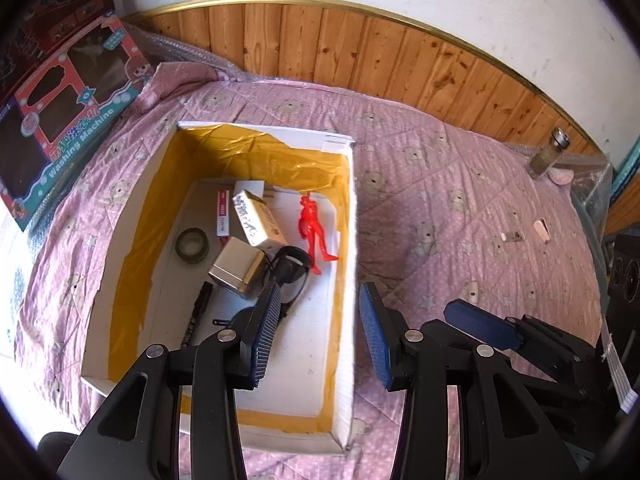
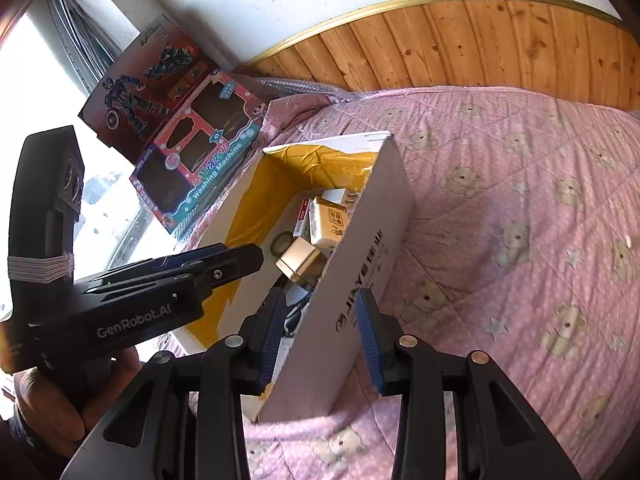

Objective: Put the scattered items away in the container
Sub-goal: 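Move both grippers away from the box toward the lighter and pink stapler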

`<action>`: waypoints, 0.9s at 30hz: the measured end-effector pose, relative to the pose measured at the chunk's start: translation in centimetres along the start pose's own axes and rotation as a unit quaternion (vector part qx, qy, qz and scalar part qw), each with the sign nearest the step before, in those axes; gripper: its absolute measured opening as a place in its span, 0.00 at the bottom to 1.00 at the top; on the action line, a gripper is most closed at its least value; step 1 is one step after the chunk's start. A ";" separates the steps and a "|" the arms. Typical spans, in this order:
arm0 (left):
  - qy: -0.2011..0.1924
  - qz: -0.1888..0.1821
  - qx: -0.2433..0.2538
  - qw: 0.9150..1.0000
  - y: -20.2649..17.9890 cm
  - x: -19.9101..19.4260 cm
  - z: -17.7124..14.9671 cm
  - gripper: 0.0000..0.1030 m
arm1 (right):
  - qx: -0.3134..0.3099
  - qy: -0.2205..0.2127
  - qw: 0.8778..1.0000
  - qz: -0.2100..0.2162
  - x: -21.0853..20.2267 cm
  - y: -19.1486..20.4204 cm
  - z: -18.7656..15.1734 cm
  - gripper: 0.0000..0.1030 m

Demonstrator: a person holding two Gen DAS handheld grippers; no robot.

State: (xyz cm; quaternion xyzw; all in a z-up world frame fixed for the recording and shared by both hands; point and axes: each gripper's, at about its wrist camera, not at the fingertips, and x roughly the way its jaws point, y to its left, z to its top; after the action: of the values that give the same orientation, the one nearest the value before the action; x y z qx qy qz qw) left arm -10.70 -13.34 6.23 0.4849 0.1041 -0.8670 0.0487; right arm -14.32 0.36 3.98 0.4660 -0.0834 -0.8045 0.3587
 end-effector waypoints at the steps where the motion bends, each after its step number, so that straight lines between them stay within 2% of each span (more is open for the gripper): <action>1: -0.001 0.000 0.004 1.000 -0.6 -0.3 -0.4 0.43 | 0.003 -0.003 1.000 -0.001 -0.7 -0.3 -0.4 0.37; 13: 0.015 -0.028 0.057 0.998 -9.2 -0.8 -4.2 0.43 | 0.045 -0.025 0.999 -0.018 -7.0 -5.1 -4.8 0.37; 27: 0.031 -0.056 0.116 0.991 -18.1 1.2 -5.0 0.43 | 0.089 -0.048 0.993 -0.066 -13.2 -12.8 -7.0 0.37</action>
State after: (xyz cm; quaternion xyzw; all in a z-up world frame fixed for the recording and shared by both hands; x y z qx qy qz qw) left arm -10.50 5.43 5.10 0.5072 0.0314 -0.8592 -0.0599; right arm -11.02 19.76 3.25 0.4614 -0.1414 -0.8371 0.2576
